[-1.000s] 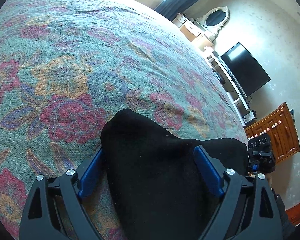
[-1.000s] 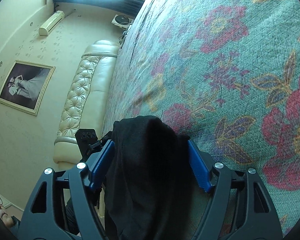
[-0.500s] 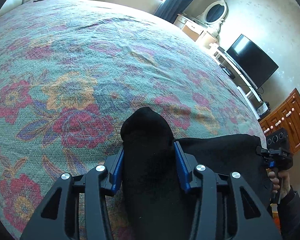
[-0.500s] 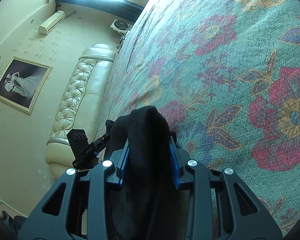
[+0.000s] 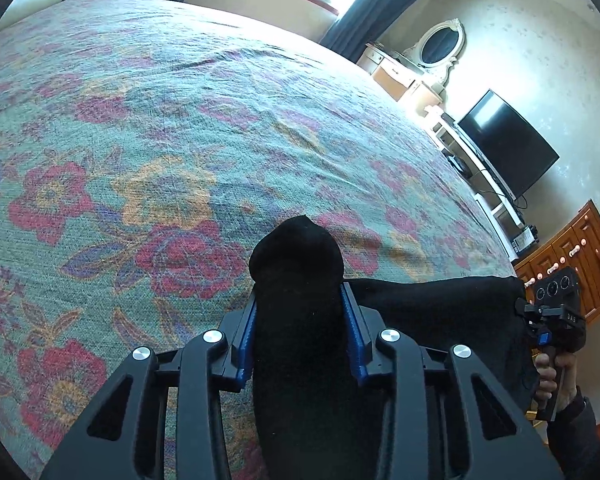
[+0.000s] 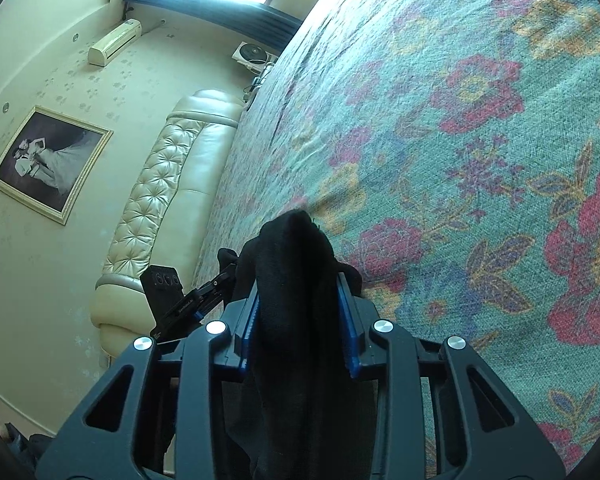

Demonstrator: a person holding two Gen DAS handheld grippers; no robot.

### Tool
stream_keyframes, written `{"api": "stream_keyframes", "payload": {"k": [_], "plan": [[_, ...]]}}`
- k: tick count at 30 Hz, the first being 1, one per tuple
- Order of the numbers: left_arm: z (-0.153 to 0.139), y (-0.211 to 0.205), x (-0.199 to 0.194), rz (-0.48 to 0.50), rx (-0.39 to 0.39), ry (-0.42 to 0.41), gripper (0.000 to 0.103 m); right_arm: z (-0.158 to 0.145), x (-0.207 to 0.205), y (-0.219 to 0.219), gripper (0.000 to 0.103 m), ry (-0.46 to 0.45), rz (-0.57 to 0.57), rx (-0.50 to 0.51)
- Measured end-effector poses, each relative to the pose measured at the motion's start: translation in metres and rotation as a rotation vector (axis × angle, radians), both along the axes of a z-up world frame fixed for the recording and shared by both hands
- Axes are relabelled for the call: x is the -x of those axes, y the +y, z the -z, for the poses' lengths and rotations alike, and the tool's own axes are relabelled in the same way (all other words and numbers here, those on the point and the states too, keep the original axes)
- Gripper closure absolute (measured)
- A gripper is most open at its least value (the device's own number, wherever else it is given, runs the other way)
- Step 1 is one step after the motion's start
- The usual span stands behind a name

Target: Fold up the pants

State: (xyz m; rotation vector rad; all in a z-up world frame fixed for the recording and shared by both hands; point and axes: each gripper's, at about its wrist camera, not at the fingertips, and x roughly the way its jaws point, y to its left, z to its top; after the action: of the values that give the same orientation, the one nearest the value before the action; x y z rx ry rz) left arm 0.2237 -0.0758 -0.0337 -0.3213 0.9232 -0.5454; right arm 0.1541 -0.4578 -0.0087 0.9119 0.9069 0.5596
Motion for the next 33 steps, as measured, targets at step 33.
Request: {"api": "stream_keyframes", "payload": {"k": [33], "plan": [[0.009,0.101,-0.028,-0.082,0.089,0.047,0.053,0.057,-0.082,0.053,0.055,0.115,0.026,-0.193]]}}
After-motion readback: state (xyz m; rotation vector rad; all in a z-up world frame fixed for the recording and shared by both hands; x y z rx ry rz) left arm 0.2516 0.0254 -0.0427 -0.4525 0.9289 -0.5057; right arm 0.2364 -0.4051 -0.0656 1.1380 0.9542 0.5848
